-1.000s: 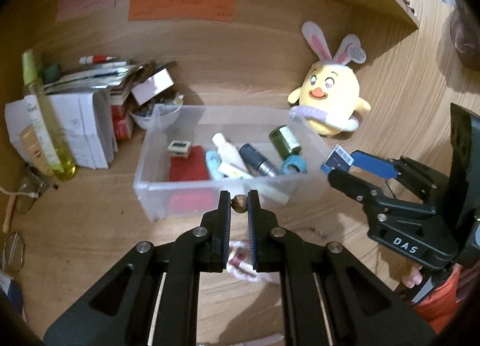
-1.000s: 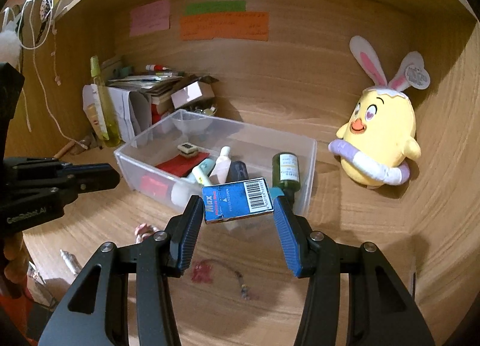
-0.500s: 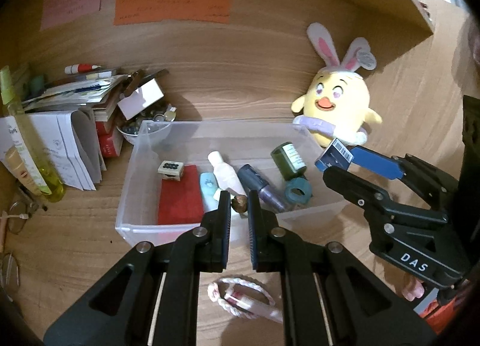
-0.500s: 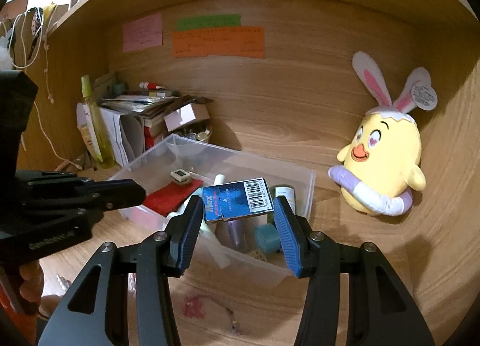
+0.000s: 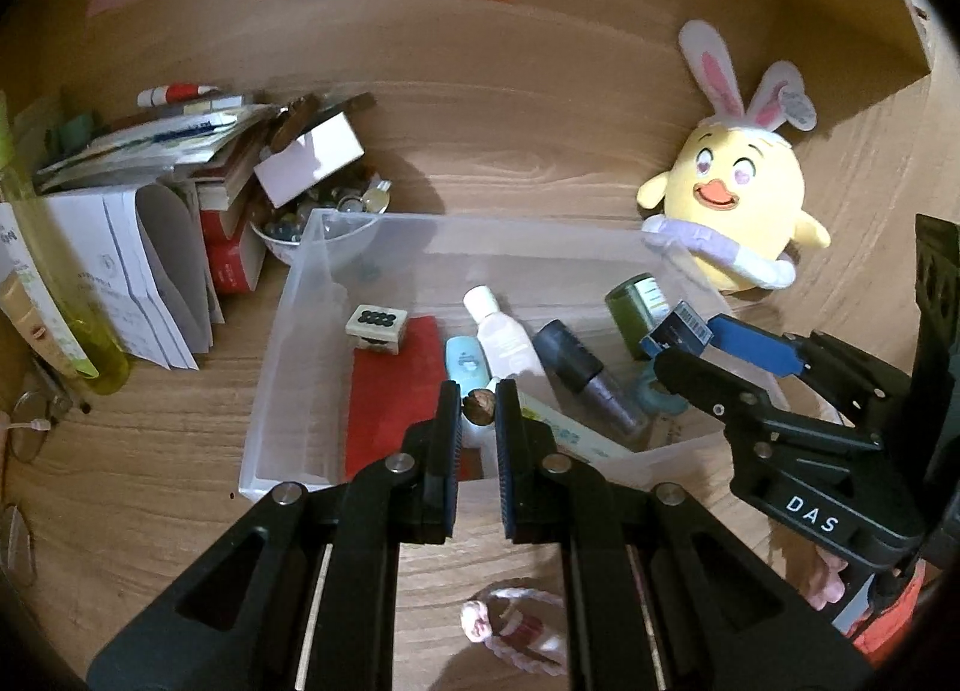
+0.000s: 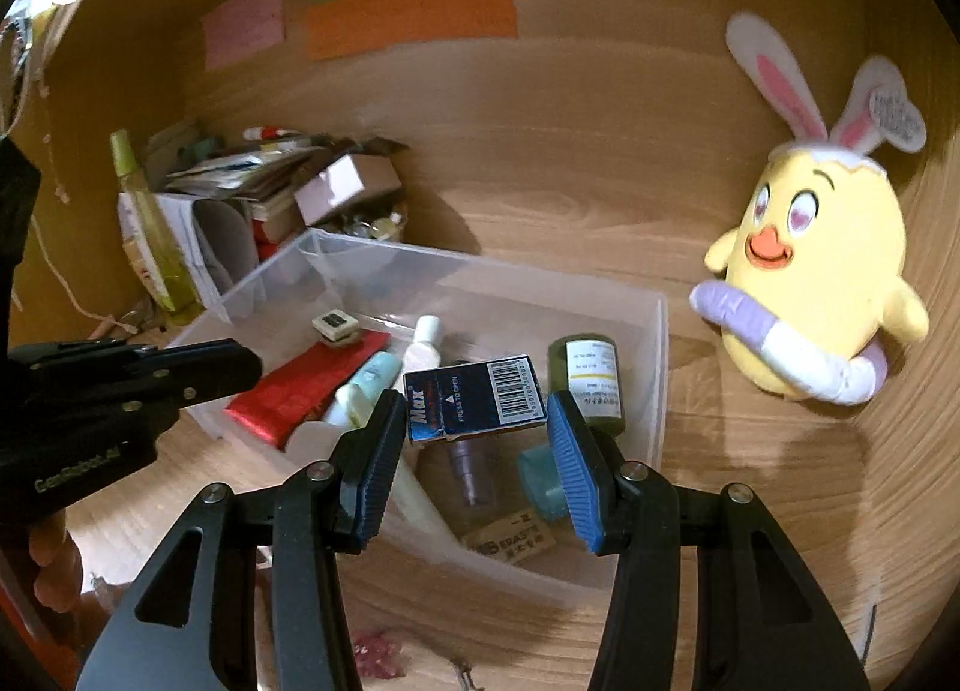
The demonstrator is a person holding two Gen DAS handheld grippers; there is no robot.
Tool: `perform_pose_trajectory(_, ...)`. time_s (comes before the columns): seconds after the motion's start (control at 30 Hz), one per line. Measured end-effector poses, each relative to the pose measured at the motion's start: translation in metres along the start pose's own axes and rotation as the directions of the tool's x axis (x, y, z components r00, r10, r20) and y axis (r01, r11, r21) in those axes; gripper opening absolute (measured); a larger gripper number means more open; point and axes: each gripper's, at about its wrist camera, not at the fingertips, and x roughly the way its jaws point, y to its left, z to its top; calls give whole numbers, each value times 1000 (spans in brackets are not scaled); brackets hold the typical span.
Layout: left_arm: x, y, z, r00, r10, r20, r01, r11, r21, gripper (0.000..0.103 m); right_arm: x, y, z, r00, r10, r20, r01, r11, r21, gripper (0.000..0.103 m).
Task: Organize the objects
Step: 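Lower the bead and card into the box and open both grippers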
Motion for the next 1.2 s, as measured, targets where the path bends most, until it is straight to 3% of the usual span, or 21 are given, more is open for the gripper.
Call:
perform_pose_trajectory(0.33, 10, -4, -1, 1000, -8, -16, 9, 1000, 19, 11, 19, -3, -3, 999, 13, -39, -13, 1000, 2, 46)
perform_pose_trajectory(0.5, 6, -6, -1, 1000, 0, -5, 0, 1000, 24, 33, 20, -3, -3, 999, 9, -50, -9, 1000, -6, 47)
perform_pose_trajectory(0.77, -17, -10, 0, 999, 23, 49, -25, 999, 44, 60, 15, -1, -3, 999, 2, -39, -3, 1000, -15, 65)
perform_pose_trajectory(0.87, -28, -10, -1, 997, 31, 69, -34, 998, 46, 70, 8, -1, -2, 1000, 2, -31, -3, 1000, -11, 67)
perform_pose_trajectory(0.93, -36, -9, -3, 996, 37, 80, -41, 998, 48, 74, 2, -1, -1, 1000, -1, -21, 1, 1000, -12, 67)
perform_pose_trajectory(1.07, -49, -5, -10, 997, 32, 77, -37, 998, 59, 86, -12, -2, -2, 1000, -10, -3, 10, 1000, -5, 81)
perform_pose_trajectory(1.2, -61, 3, -23, 996, 57, 72, -62, 996, 70, 88, -28, -5, -7, 1000, -21, 7, 21, 1000, 2, 81)
